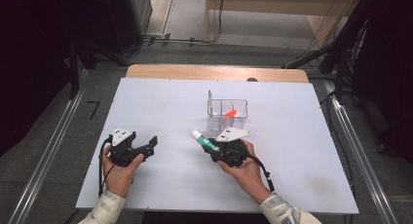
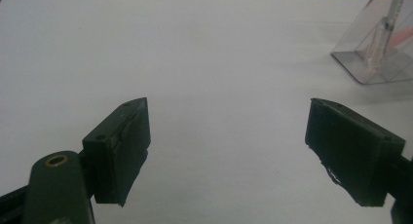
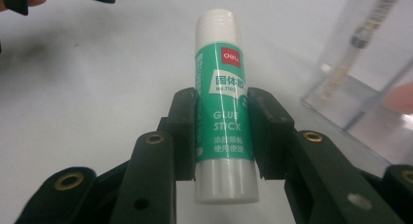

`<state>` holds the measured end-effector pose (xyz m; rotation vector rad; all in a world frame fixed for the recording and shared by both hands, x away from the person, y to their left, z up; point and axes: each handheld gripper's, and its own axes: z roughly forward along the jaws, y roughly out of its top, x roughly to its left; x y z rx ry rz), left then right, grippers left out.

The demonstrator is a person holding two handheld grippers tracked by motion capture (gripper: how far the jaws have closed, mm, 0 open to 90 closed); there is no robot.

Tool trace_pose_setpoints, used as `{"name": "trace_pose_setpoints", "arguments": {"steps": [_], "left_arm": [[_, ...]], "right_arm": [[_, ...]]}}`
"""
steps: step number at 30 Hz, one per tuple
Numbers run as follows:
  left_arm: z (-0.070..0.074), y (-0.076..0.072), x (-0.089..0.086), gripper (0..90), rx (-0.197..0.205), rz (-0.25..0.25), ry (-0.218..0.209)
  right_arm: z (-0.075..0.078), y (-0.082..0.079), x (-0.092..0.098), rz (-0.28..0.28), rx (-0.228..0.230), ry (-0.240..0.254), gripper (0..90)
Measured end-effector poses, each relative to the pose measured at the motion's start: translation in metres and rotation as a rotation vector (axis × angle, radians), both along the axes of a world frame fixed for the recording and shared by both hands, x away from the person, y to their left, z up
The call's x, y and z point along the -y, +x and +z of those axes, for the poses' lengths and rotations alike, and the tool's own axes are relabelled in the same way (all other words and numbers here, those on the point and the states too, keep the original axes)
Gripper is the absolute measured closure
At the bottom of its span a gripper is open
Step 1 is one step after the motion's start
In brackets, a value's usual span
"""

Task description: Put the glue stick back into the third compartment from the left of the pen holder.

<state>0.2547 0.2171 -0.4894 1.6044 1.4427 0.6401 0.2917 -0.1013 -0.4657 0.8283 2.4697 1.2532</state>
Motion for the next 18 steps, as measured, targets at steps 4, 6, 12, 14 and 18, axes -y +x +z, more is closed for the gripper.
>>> {"name": "trace_pose_setpoints", "arguments": {"steps": [4,6,12,14,18], "left_arm": [[-0.002,0.001,0.007,17.0,-0.007,-0.016,0.004],[-0.002,0.002,0.009,16.9,-0.007,-0.018,0.002],[-0.002,0.003,0.018,17.0,-0.005,-0.035,0.006],[-0.002,0.004,0.021,17.0,-0.003,-0.043,0.005],[-0.003,0.006,0.031,18.5,-0.003,-0.066,0.011]], "right_arm": [[0.006,0.0,0.017,-0.033,0.009,0.012,63.7],[0.008,0.001,0.024,-0.047,0.009,0.024,63.7],[0.01,0.0,0.039,-0.074,0.009,0.032,63.7],[0.011,-0.001,0.042,-0.079,0.013,0.038,63.7],[0.014,-0.002,0.046,-0.089,0.016,0.048,63.7]]}}
